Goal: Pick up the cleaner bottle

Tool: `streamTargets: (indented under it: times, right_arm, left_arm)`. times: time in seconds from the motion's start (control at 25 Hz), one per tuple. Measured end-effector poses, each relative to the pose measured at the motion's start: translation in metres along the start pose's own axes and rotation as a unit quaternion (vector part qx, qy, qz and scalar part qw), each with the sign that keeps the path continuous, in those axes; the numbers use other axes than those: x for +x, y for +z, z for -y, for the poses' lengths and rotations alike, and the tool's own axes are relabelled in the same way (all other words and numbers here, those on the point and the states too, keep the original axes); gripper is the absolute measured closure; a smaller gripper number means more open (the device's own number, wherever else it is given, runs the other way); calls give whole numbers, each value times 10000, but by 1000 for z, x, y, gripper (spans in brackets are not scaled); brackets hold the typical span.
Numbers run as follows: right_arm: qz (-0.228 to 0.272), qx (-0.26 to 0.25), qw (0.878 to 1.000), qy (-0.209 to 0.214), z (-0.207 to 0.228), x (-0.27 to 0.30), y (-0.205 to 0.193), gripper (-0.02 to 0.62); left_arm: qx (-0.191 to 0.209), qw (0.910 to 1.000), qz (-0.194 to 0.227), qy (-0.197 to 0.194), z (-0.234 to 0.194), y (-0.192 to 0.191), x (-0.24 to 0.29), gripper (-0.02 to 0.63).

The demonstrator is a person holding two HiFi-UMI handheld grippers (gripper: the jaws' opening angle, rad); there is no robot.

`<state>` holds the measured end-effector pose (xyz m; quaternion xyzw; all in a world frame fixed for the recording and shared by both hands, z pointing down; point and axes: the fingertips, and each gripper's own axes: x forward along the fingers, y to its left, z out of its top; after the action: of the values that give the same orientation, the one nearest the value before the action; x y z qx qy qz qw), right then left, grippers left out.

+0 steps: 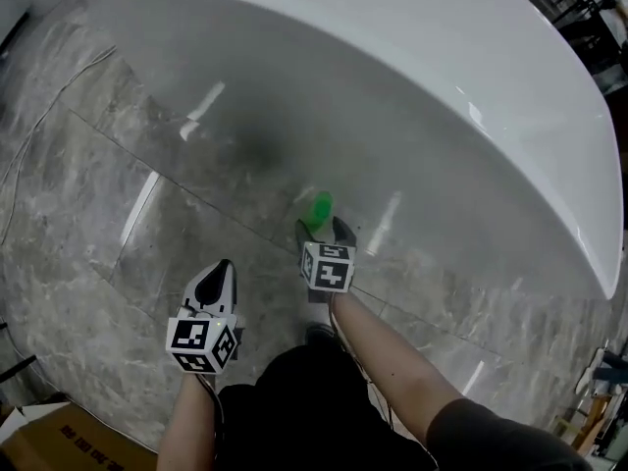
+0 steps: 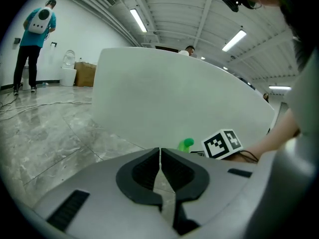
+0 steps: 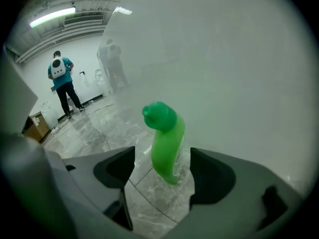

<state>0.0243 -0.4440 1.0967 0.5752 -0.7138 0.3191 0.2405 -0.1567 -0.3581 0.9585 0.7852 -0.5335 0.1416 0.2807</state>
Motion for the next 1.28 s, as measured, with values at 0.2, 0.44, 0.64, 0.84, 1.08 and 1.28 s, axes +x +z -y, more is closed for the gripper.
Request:
streamTargets:
  times: [0.2, 0.44, 0.64, 0.84, 1.08, 1.28]
  right_arm:
    - [256, -155, 9995, -121, 4, 35, -17, 267]
    - [718, 71, 9965, -425, 22, 59, -24, 267]
    - [856, 37, 9949, -530, 30, 64, -27, 267]
    - [927, -180, 9944, -483, 42, 65, -26, 268]
    - [1055, -608, 9925, 108, 35, 73, -16, 373]
    - [888, -796, 9913, 551, 35, 83, -7, 388]
  left_arm:
    - [220, 9996, 147, -48, -23, -21, 28, 586]
    - [269, 9991, 331, -7, -41, -34, 45, 586]
    - [239, 9989, 404, 27, -46, -41, 44, 586]
    - [281, 9988, 392, 56, -49, -44, 44, 586]
    - [377, 9983, 438, 32, -47, -37, 50, 586]
    - [332, 9986, 418, 50, -47, -39, 55, 586]
